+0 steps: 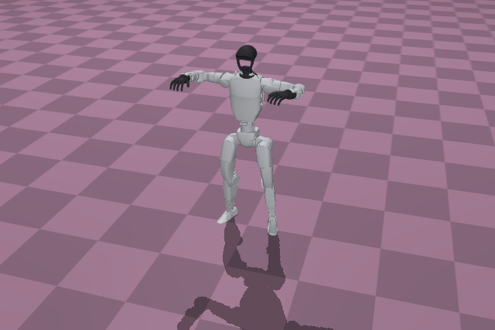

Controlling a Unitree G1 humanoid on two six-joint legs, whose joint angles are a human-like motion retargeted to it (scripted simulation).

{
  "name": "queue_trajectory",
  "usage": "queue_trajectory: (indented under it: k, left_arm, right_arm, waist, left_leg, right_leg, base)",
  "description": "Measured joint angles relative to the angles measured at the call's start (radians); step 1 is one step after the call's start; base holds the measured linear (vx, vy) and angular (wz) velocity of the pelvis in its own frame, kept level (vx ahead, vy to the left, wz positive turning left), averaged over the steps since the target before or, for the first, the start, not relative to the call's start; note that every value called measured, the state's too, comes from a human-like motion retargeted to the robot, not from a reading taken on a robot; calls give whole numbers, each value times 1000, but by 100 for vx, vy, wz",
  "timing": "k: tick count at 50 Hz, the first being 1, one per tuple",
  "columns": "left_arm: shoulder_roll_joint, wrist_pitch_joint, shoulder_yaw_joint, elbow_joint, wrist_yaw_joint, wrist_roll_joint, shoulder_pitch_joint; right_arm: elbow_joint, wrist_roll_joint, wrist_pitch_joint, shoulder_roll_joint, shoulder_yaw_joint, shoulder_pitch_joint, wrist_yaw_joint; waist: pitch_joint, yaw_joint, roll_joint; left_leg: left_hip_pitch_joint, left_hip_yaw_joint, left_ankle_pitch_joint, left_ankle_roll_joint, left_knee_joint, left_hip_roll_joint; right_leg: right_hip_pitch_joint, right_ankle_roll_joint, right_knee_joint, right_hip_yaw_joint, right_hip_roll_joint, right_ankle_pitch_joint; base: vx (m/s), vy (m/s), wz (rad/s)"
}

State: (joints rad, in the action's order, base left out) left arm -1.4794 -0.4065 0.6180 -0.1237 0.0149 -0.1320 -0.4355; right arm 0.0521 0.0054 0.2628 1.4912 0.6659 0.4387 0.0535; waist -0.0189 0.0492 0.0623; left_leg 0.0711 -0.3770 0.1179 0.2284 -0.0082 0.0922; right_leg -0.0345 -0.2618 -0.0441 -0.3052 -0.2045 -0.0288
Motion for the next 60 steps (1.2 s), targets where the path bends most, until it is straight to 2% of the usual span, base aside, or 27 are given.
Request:
queue_trajectory:
  k: [14, 60]
  left_arm:
    - [1, 2, -53, 0, -3, 6, 59]
    - [15, -4, -19, 52, -32, 19, 31]
  right_arm:
    - [21, -1, -1, -16, 106, 105, -2]
    - [14, -4, 7, -26, 168, 164, -17]
  waist:
    - [5, 14, -3]
    - [18, 23, -1]
  left_leg:
    - [-1, 0, 0, -1, 0, -1]
    - [-4, -2, -2, 2, -1, 2]
  right_leg:
    - [1, 0, -1, 1, -1, 0]
    - [7, 0, -2, 4, 2, 1]
  base:
    - [0, 0, 0]
    - [0, 0, 0]
